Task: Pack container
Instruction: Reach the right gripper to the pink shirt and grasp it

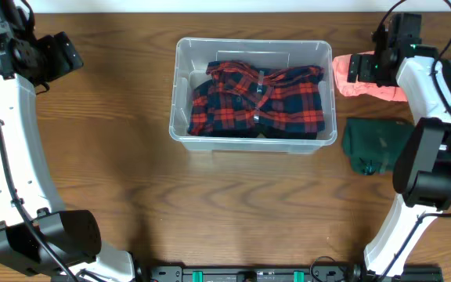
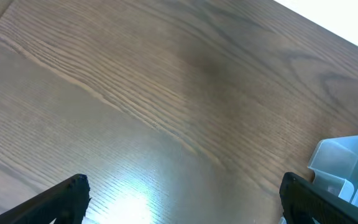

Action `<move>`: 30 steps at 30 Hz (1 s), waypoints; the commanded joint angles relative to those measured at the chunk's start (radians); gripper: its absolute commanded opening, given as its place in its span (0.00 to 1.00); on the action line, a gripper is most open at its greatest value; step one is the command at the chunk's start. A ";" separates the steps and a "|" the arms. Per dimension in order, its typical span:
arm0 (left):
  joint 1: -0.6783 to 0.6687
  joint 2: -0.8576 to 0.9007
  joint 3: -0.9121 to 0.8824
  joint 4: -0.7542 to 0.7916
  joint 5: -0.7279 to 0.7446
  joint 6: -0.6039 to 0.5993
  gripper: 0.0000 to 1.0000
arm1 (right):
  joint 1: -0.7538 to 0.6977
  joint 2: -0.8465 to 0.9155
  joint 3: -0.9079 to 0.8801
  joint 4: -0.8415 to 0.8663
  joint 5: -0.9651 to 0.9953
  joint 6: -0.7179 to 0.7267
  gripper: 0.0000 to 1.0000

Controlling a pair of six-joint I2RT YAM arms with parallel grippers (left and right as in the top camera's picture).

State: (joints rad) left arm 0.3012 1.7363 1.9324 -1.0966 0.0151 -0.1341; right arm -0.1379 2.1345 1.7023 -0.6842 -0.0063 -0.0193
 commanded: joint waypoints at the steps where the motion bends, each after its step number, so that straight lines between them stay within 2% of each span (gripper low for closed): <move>1: 0.003 0.002 0.001 -0.002 -0.008 0.002 0.98 | -0.001 0.013 0.010 0.032 0.032 -0.076 0.95; 11: 0.003 0.002 0.001 -0.002 -0.008 0.002 0.98 | -0.001 0.071 0.010 0.079 0.038 -0.042 0.83; 24: 0.003 0.002 0.001 -0.002 -0.008 0.002 0.98 | -0.027 0.090 0.003 0.087 0.036 -0.001 0.77; 27: 0.003 0.002 0.001 -0.002 -0.008 0.002 0.98 | -0.027 0.109 0.003 0.093 0.035 0.000 0.72; 30: 0.003 0.002 0.001 -0.002 -0.008 0.002 0.98 | -0.027 0.142 0.003 0.094 0.036 0.004 0.61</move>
State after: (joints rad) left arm 0.3012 1.7363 1.9324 -1.0966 0.0154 -0.1337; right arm -0.1608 2.2280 1.7023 -0.5892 0.0196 -0.0307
